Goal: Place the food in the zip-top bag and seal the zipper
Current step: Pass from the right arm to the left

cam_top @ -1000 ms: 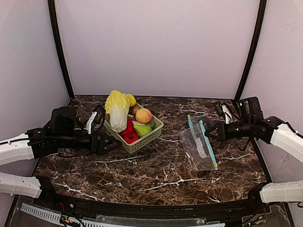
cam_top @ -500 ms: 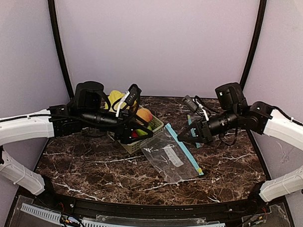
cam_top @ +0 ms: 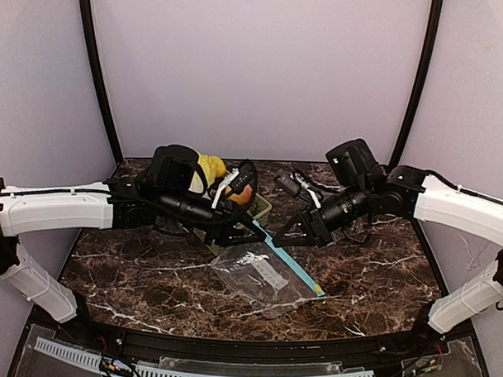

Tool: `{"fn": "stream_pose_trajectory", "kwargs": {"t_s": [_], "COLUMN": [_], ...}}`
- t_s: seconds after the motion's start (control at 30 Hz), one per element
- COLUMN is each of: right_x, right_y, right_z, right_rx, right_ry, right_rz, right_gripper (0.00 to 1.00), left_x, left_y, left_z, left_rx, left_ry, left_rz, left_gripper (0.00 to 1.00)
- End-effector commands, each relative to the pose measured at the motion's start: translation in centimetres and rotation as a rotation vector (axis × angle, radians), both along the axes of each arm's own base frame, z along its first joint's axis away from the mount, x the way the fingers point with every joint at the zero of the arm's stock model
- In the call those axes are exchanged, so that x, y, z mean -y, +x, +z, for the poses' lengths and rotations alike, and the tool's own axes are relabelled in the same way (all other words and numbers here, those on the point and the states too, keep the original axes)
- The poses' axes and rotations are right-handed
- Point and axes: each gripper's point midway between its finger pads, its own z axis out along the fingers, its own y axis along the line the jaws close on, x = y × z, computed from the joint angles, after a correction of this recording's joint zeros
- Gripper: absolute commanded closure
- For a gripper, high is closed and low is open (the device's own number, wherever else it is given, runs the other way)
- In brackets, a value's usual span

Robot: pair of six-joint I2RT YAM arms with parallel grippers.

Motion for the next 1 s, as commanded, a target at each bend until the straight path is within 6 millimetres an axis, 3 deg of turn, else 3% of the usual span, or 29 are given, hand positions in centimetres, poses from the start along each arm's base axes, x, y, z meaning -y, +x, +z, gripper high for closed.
{"fn": "stream_pose_trajectory", "kwargs": {"t_s": [0.0,0.1,0.17,0.23,0.33,0.4,0.47,0.57,0.7,0.97], "right_x": [-0.8,-0.8,-0.8,-0.6,-0.1,0.4,1.1,2.3,3.6,4.9], "right_y": [0.9,1.2,1.5,1.8,2.4,2.7,3.0,3.5,3.2,3.1], "right_z": [2.3,2.5,2.4,2.1,2.2,2.1,1.9,1.6,3.1,2.9], "right_rx": [0.084,0.102,0.112,0.122,0.148,0.160,0.161,0.143,0.147,0.141], "right_ry": [0.048,0.059,0.052,0.045,0.049,0.055,0.066,0.100,0.215,0.276], "right_rz": [-0.018,-0.030,-0.046,-0.067,-0.115,-0.149,-0.186,-0.249,-0.288,-0.313], "right_gripper": [1.00,1.00,1.00,0.84,0.47,0.31,0.23,0.19,0.20,0.42], "left_x": [0.5,0.2,-0.2,-0.7,-1.4,-2.0,-2.7,-3.8,-5.1,-7.0], "left_y": [-1.7,-2.2,-2.2,-2.1,-1.5,-1.2,-0.7,-0.5,0.4,0.9], "left_z": [1.5,1.1,0.9,1.2,2.2,3.3,3.9,6.2,7.2,7.9], "left_rx": [-0.022,-0.033,-0.029,-0.012,0.041,0.074,0.099,0.143,0.164,0.138], "left_ry": [-0.047,-0.034,-0.029,-0.046,-0.081,-0.116,-0.153,-0.237,-0.263,-0.330], "left_rz": [-0.115,-0.126,-0.109,-0.082,-0.017,0.029,0.085,0.142,0.238,0.329], "left_gripper": [0.80,0.95,0.99,0.99,0.99,0.99,0.99,0.99,0.99,0.99]}}
